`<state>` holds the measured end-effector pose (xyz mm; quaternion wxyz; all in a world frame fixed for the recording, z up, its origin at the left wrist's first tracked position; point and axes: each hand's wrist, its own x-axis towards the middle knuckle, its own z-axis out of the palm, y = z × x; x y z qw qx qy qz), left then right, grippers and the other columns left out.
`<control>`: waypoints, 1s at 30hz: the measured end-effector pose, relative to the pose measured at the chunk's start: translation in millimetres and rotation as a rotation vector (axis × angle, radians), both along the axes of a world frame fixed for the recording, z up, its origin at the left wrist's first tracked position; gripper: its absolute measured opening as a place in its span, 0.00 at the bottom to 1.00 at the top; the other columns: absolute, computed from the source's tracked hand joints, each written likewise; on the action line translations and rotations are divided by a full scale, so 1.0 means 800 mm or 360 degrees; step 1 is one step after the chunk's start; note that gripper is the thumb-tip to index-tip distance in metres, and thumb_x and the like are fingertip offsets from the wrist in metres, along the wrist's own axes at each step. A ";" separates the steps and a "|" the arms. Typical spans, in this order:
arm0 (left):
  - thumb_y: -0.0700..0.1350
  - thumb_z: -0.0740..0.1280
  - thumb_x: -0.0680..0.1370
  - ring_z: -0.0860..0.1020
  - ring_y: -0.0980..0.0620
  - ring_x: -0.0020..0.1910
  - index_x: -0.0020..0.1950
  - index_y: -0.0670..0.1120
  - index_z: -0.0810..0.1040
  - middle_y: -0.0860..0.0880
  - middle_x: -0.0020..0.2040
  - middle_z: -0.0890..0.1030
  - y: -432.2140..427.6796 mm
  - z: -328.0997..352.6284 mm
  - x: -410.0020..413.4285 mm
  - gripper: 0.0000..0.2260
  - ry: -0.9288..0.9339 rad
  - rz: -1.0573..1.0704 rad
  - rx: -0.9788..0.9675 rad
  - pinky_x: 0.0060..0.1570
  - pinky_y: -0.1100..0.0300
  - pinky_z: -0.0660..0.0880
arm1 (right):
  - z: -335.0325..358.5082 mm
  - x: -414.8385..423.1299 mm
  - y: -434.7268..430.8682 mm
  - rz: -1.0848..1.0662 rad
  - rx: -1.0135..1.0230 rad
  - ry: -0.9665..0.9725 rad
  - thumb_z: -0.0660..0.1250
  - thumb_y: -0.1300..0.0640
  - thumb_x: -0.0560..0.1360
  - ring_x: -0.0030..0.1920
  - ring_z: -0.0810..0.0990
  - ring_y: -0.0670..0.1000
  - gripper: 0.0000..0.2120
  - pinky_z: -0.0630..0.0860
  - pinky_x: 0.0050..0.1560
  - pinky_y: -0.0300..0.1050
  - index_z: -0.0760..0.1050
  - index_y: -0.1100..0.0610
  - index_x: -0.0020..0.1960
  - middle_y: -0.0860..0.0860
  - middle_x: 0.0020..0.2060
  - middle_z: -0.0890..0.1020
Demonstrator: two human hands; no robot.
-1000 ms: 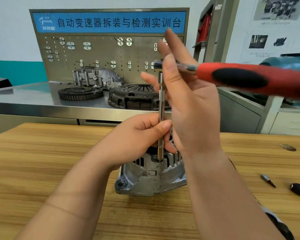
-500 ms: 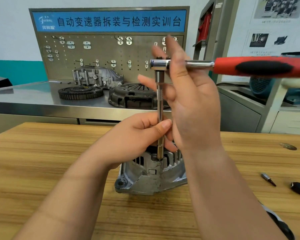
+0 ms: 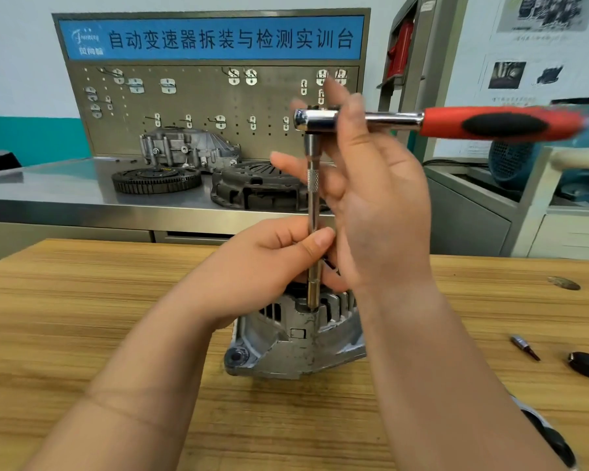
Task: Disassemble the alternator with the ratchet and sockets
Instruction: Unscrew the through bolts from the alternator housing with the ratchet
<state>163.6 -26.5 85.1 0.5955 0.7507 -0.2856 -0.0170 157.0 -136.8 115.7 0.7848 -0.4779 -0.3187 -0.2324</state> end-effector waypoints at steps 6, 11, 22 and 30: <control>0.50 0.60 0.73 0.83 0.52 0.41 0.52 0.30 0.73 0.40 0.42 0.82 0.000 0.001 -0.001 0.22 -0.0007 -0.0022 -0.0027 0.46 0.54 0.80 | -0.002 0.002 0.000 -0.0158 -0.0005 0.0137 0.60 0.55 0.81 0.52 0.82 0.62 0.12 0.79 0.56 0.51 0.79 0.60 0.52 0.61 0.48 0.83; 0.44 0.58 0.80 0.83 0.55 0.38 0.52 0.29 0.73 0.44 0.39 0.82 -0.002 -0.002 0.001 0.17 -0.0002 -0.0008 0.0007 0.41 0.60 0.80 | 0.000 0.000 0.004 -0.0139 -0.0009 -0.0140 0.63 0.62 0.78 0.62 0.78 0.49 0.18 0.72 0.67 0.57 0.72 0.62 0.68 0.45 0.62 0.78; 0.49 0.60 0.75 0.83 0.51 0.41 0.52 0.30 0.72 0.37 0.42 0.81 -0.001 0.001 0.001 0.21 -0.0024 0.0034 0.0049 0.51 0.45 0.78 | 0.002 -0.002 -0.001 -0.0155 -0.0021 0.0014 0.61 0.59 0.80 0.59 0.78 0.63 0.14 0.72 0.63 0.49 0.74 0.62 0.64 0.66 0.59 0.78; 0.50 0.60 0.75 0.83 0.48 0.46 0.53 0.35 0.76 0.42 0.43 0.83 0.002 -0.001 0.000 0.19 -0.0054 -0.0039 0.0048 0.56 0.45 0.77 | 0.002 0.002 -0.005 0.0097 0.0089 0.0134 0.55 0.54 0.83 0.50 0.85 0.53 0.14 0.80 0.55 0.52 0.75 0.60 0.58 0.58 0.50 0.85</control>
